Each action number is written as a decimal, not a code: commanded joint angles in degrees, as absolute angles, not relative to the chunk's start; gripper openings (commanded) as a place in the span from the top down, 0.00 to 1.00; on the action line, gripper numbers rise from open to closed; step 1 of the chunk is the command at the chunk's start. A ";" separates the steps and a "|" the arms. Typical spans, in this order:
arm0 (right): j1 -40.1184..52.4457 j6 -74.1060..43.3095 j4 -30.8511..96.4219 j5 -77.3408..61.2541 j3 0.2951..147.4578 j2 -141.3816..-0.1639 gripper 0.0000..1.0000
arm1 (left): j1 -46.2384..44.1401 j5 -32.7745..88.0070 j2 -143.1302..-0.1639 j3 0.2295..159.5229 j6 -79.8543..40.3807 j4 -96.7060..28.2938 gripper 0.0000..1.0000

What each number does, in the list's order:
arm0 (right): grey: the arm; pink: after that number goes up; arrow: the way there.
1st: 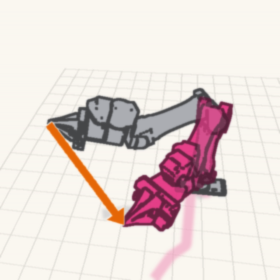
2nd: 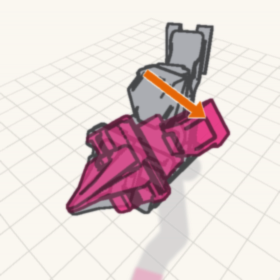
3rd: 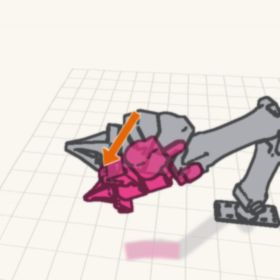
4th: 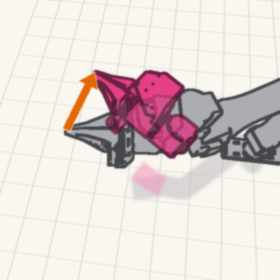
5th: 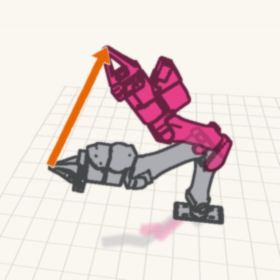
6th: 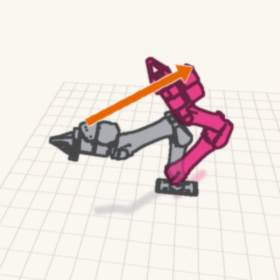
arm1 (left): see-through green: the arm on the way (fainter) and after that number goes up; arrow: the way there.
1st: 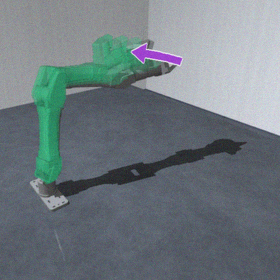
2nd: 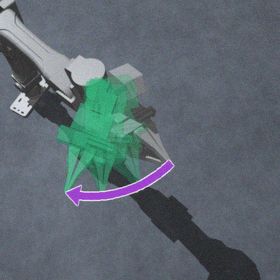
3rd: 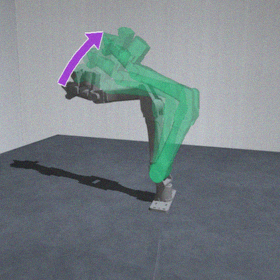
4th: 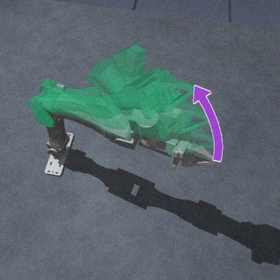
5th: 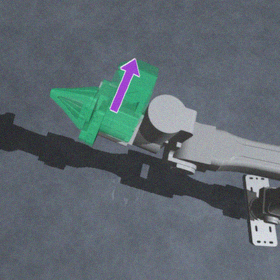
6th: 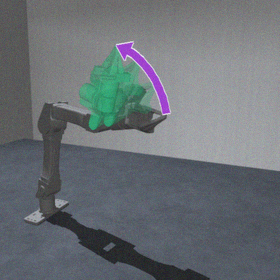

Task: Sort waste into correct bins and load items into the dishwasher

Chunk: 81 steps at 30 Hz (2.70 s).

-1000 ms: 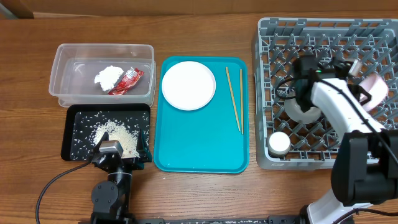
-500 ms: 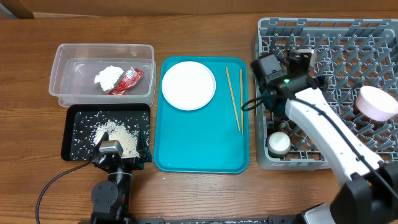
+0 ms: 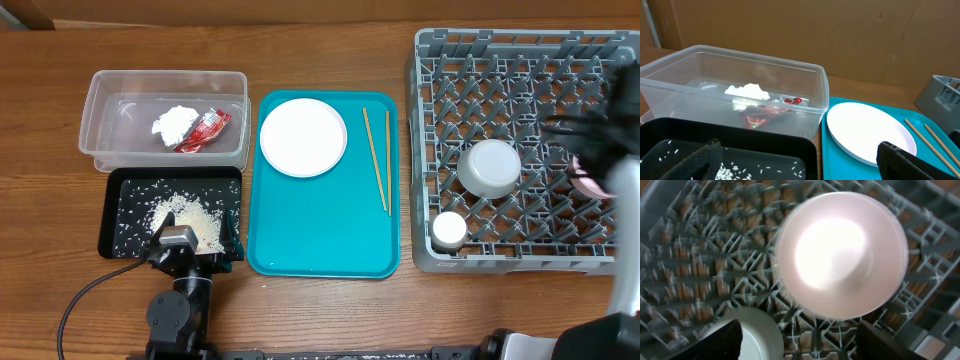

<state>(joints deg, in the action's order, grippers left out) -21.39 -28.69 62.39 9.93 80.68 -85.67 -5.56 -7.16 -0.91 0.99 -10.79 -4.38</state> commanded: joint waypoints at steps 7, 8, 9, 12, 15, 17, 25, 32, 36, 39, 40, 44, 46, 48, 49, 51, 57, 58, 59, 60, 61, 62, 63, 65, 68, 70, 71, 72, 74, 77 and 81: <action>-42.22 -28.08 60.31 -8.91 81.71 -89.14 0.27 | -5.10 -7.64 -0.32 0.49 -11.62 -4.05 0.00; -42.46 -28.08 60.16 -9.02 81.71 -90.02 0.27 | -5.10 -7.66 -0.32 0.49 -11.62 -4.05 0.00; -42.50 -28.08 60.16 -9.10 81.71 -91.07 0.27 | -5.10 -7.64 -0.32 0.49 -11.62 -4.05 0.00; -42.37 -28.08 61.43 -8.10 81.71 -94.06 0.32 | -5.10 -7.64 -0.32 0.49 -11.62 -4.05 0.00; -42.39 -28.84 63.37 -3.09 81.71 -97.10 0.39 | -5.10 -7.66 -0.32 0.49 -11.62 -4.05 0.00; -42.70 -31.29 64.64 1.34 81.69 -99.04 0.47 | -5.10 -7.64 -0.32 0.49 -11.62 -4.05 0.00; -42.59 -31.24 64.20 0.30 82.85 -97.08 0.89 | -5.10 -7.64 -0.32 0.49 -11.62 -4.05 0.00; -36.67 -28.47 62.72 6.59 84.44 -85.95 0.96 | -5.10 -7.66 -0.32 0.49 -11.62 -4.05 0.00; -29.47 -28.53 62.61 19.66 84.44 -82.85 0.96 | -5.10 -7.64 -0.32 0.49 -11.62 -4.05 0.00; -23.49 -28.51 62.50 29.39 84.33 -83.13 0.96 | -5.10 -7.64 -0.32 0.49 -11.62 -4.05 0.00; -20.60 -28.49 62.48 34.37 84.16 -83.59 0.96 | -5.10 -7.64 -0.32 0.49 -11.62 -4.05 0.00; -11.05 -28.49 63.33 49.80 82.83 -85.65 0.96 | -5.10 -7.64 -0.32 0.49 -11.62 -4.05 0.00; -7.11 -28.49 63.26 58.39 81.41 -86.89 0.96 | -5.10 -7.64 -0.32 0.49 -11.62 -4.05 0.00; -5.34 -28.45 62.85 64.71 80.40 -88.47 0.96 | -5.10 -7.64 -0.32 0.49 -11.62 -4.05 0.00; -5.23 -27.79 62.50 66.87 80.18 -89.80 0.96 | -5.10 -7.64 -0.32 0.49 -11.62 -4.05 0.00; -5.69 -25.23 61.73 68.36 80.14 -91.79 0.96 | -5.10 -7.64 -0.32 0.49 -11.62 -4.05 0.00; -9.58 -22.02 61.39 73.03 80.14 -98.80 0.96 | -5.10 -7.66 -0.32 0.49 -11.62 -4.05 0.00; -9.96 -22.02 61.69 73.80 80.14 -99.79 0.96 | -5.10 -7.66 -0.32 0.49 -11.62 -4.05 0.00; -10.09 -22.02 62.02 74.13 80.14 -100.25 0.96 | -5.10 -7.64 -0.32 0.49 -11.62 -4.05 0.00; -10.28 -22.02 62.41 74.15 80.14 -100.92 0.96 | -5.10 -7.64 -0.32 0.49 -11.62 -4.05 0.00; -10.37 -22.02 63.05 74.11 80.14 -101.56 0.96 | -5.10 -7.64 -0.32 0.49 -11.62 -4.05 0.00; -10.37 -22.04 63.59 74.11 80.09 -102.28 0.96 | -5.10 -7.64 -0.32 0.49 -11.62 -4.05 0.00; -10.35 -22.02 63.64 74.11 79.96 -102.72 0.96 | -5.10 -7.66 -0.32 0.49 -11.62 -4.05 0.00; -10.17 -22.02 63.68 74.11 79.37 -103.50 0.96 | -5.10 -7.64 -0.32 0.49 -11.62 -4.05 0.00; -9.39 -21.96 62.63 74.08 77.87 -103.79 0.96 | -5.10 -7.66 -0.32 0.49 -11.62 -4.05 0.00; -8.49 -20.38 61.41 74.00 76.79 -103.79 0.96 | -5.10 -7.64 -0.32 0.49 -11.62 -4.05 0.00; -8.03 -19.64 61.04 73.89 76.62 -103.79 0.96 | -5.10 -7.66 -0.32 0.49 -11.62 -4.05 0.00; -7.25 -18.68 60.45 73.87 76.44 -103.79 0.96 | -5.10 -7.64 -0.32 0.49 -11.62 -4.05 0.00; -5.65 -17.69 59.96 73.84 76.47 -103.79 0.96 | -5.10 -7.64 -0.32 0.49 -11.62 -4.05 0.00; -3.20 -17.72 59.79 73.69 76.44 -103.79 0.96 | -5.10 -7.64 -0.32 0.49 -11.62 -4.05 0.00; -1.23 -17.45 60.18 73.28 76.44 -103.79 0.96 | -5.10 -7.66 -0.32 0.49 -11.62 -4.05 0.00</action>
<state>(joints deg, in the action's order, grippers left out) -1.96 -17.96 60.12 72.40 76.75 -103.68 -5.56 -7.14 -0.91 0.99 -10.76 -4.38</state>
